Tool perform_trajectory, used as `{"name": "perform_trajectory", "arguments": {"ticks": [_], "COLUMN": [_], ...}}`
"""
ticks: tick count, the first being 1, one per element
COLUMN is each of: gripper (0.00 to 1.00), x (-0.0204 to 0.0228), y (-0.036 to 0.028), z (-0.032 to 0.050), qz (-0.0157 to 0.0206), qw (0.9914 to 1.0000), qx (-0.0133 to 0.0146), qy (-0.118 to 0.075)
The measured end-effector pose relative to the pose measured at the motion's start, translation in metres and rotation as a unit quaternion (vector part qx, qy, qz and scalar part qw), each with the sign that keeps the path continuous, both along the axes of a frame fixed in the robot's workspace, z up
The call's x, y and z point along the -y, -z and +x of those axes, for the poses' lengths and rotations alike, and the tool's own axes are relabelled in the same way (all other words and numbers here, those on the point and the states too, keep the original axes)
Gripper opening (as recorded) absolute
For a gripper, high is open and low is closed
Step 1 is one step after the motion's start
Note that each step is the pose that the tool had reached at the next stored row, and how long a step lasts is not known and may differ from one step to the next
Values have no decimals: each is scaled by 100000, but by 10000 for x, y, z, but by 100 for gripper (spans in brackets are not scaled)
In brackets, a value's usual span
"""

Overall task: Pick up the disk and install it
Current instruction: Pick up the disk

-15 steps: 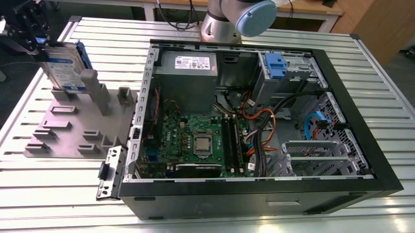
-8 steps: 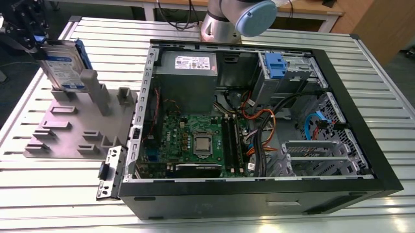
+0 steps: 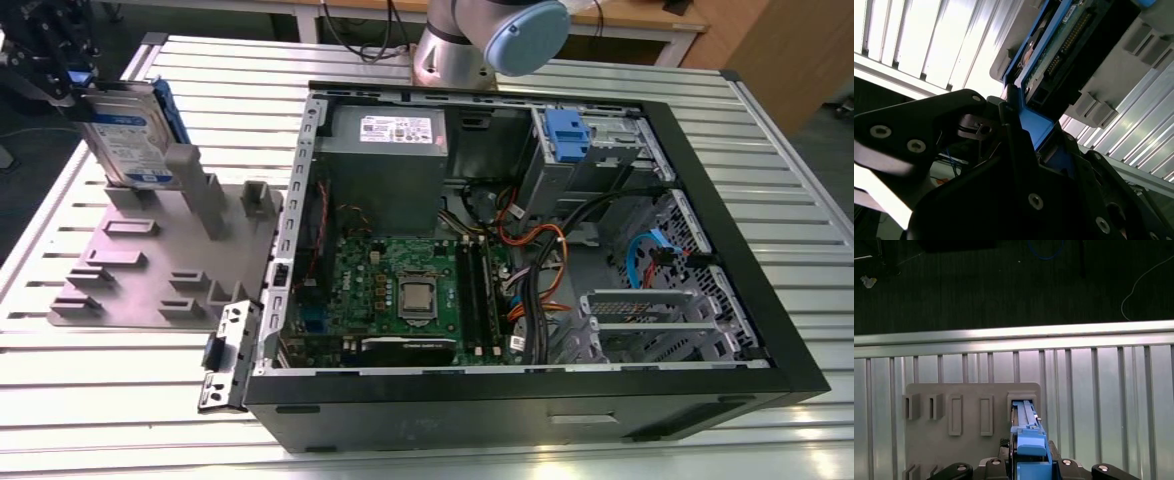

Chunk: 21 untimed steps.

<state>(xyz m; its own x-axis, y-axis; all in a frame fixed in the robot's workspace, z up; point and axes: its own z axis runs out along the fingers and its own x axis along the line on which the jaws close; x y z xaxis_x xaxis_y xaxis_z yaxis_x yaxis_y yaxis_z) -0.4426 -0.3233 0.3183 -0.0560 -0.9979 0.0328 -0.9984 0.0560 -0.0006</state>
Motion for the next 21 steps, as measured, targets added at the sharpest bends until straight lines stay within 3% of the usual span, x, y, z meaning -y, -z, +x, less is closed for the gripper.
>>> {"name": "perform_trajectory", "arguments": {"ticks": [21], "gripper": [37], "x": [0], "y": [-103], "z": [0], "qz": [1], "qw": [100000], "qx": [8], "qy": [1]}}
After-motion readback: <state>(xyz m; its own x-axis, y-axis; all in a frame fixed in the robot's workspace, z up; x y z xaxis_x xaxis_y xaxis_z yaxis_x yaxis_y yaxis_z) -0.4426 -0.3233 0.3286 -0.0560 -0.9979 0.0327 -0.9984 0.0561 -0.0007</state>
